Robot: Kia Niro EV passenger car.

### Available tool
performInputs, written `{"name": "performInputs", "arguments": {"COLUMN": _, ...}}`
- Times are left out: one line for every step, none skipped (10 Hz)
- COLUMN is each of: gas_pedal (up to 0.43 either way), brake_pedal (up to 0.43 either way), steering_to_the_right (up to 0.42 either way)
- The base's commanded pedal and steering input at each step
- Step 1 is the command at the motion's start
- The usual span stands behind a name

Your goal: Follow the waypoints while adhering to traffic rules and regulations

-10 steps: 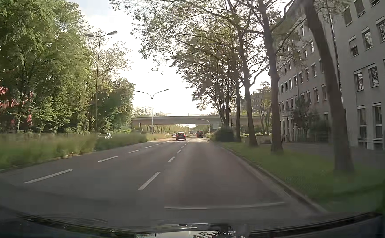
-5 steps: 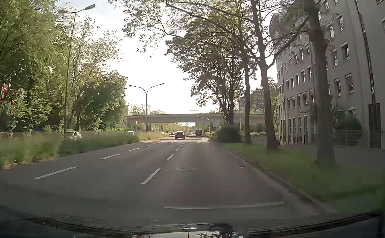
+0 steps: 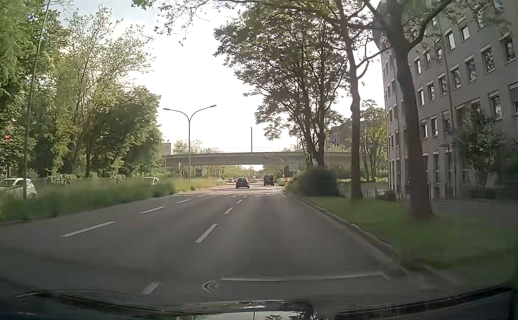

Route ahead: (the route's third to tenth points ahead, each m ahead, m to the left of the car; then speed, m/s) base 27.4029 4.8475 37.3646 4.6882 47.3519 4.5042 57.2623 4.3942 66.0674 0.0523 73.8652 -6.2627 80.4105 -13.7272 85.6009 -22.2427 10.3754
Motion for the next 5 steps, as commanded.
{"name": "performInputs", "arguments": {"gas_pedal": 0.000, "brake_pedal": 0.000, "steering_to_the_right": -0.003}}
{"name": "performInputs", "arguments": {"gas_pedal": 0.000, "brake_pedal": 0.000, "steering_to_the_right": -0.003}}
{"name": "performInputs", "arguments": {"gas_pedal": 0.000, "brake_pedal": 0.000, "steering_to_the_right": -0.002}}
{"name": "performInputs", "arguments": {"gas_pedal": 0.000, "brake_pedal": 0.000, "steering_to_the_right": -0.001}}
{"name": "performInputs", "arguments": {"gas_pedal": 0.000, "brake_pedal": 0.000, "steering_to_the_right": -0.001}}
